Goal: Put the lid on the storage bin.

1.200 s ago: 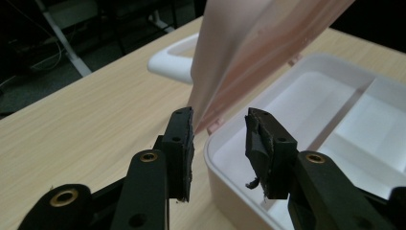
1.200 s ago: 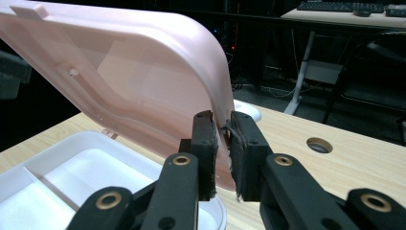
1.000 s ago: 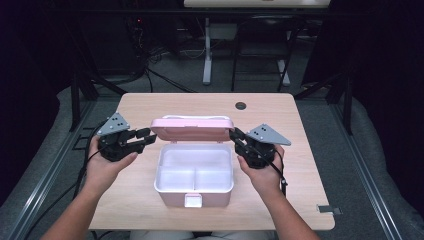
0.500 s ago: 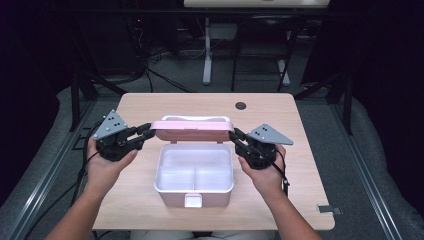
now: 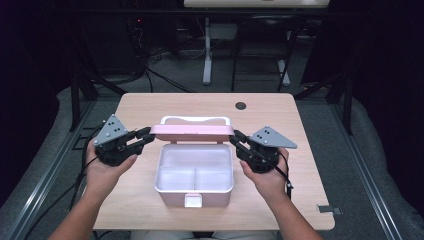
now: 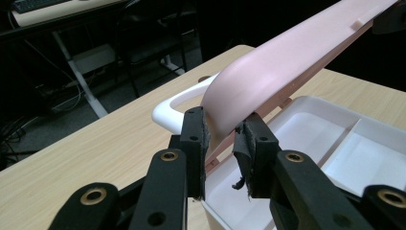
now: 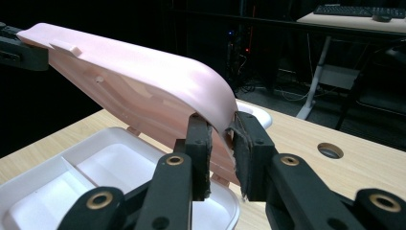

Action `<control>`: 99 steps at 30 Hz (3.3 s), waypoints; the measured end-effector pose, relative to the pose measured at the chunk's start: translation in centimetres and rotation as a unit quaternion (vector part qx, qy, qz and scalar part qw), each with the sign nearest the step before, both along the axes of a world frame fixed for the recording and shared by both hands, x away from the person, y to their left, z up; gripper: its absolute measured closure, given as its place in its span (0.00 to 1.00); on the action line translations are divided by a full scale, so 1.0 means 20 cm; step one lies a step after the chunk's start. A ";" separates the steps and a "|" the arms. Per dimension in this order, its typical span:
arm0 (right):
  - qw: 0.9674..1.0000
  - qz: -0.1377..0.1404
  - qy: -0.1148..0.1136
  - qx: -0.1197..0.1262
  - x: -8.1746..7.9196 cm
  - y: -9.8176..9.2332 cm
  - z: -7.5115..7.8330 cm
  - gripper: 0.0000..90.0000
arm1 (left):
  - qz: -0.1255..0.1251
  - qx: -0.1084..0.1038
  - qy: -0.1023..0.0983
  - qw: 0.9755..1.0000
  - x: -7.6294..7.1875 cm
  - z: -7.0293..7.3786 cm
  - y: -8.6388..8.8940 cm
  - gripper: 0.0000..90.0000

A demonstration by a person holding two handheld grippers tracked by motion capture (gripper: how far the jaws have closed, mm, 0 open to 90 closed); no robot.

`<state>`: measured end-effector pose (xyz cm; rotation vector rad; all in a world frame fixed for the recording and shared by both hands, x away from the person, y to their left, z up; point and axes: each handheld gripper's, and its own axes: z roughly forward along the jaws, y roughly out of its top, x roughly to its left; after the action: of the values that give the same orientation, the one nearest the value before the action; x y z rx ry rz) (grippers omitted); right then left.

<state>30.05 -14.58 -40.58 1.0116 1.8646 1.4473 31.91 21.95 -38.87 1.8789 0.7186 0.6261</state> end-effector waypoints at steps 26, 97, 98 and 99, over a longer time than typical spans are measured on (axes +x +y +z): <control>1.000 0.023 0.012 -0.005 -0.10 -0.03 -0.03 0.85 | -0.018 -0.018 0.005 1.000 -0.10 -0.07 0.04 0.83; 0.998 0.024 0.057 -0.005 -0.24 -0.15 -0.28 0.90 | -0.008 -0.019 0.070 0.997 -0.25 -0.35 0.16 0.74; 0.998 0.023 0.058 -0.004 -0.24 -0.15 -0.28 0.89 | -0.006 -0.021 0.067 0.998 -0.24 -0.35 0.16 0.73; 0.998 0.022 0.059 -0.005 -0.23 -0.15 -0.27 0.89 | -0.003 -0.021 0.068 0.997 -0.23 -0.34 0.16 0.72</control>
<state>25.39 -17.53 -46.07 1.0774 1.9878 1.4298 27.37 25.22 -45.77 1.8977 0.8066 0.4788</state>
